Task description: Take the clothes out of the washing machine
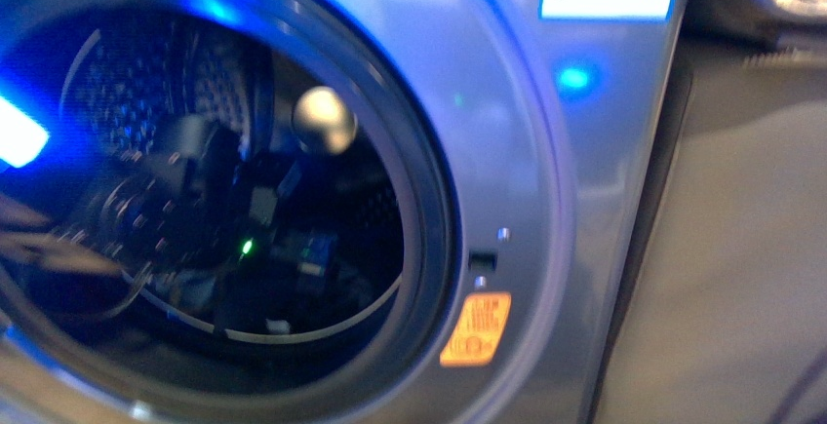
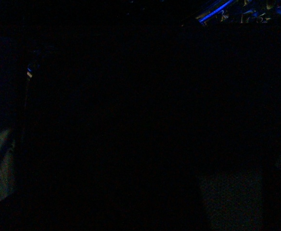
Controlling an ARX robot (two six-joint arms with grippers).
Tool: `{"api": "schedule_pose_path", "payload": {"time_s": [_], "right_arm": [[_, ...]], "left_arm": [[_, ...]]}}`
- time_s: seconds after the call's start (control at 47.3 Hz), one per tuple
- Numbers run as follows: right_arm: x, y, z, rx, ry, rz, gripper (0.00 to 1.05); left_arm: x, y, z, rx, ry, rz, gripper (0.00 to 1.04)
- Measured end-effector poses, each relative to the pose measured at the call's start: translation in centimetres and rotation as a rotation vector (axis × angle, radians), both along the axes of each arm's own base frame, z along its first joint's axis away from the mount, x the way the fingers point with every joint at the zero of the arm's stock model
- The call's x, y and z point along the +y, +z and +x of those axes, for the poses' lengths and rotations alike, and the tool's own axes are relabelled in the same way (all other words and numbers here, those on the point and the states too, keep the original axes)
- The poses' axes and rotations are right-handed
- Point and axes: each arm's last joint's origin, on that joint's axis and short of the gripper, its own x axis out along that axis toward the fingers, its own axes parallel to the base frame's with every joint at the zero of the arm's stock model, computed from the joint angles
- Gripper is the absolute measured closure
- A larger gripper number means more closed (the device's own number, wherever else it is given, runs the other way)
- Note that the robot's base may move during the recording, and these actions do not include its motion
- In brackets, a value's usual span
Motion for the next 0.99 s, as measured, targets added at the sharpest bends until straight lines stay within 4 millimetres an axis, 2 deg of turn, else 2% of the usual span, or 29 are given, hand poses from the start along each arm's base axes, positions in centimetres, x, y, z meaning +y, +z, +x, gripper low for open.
{"api": "schedule_pose_path", "payload": {"time_s": [0.19,0.444,0.571,0.782,0.93,0.993], "right_arm": [[0.0,0.0,0.0,0.0,0.0,0.0,0.08],[0.0,0.0,0.0,0.0,0.0,0.0,0.08],[0.0,0.0,0.0,0.0,0.0,0.0,0.08],[0.0,0.0,0.0,0.0,0.0,0.0,0.08],[0.0,0.0,0.0,0.0,0.0,0.0,0.08],[0.0,0.0,0.0,0.0,0.0,0.0,0.08]], "left_arm": [[-0.1,-1.1,1.1,0.026,0.007,0.007,0.07],[0.2,-3.5,1.9,0.099,0.039,0.036,0.08],[0.4,-3.9,2.0,0.11,0.054,0.054,0.23],[0.8,-3.8,1.9,0.098,0.06,0.059,0.62],[0.9,-3.0,0.2,0.077,0.013,0.042,0.88],[0.9,-2.3,-0.6,0.06,-0.016,0.035,0.91]]}}
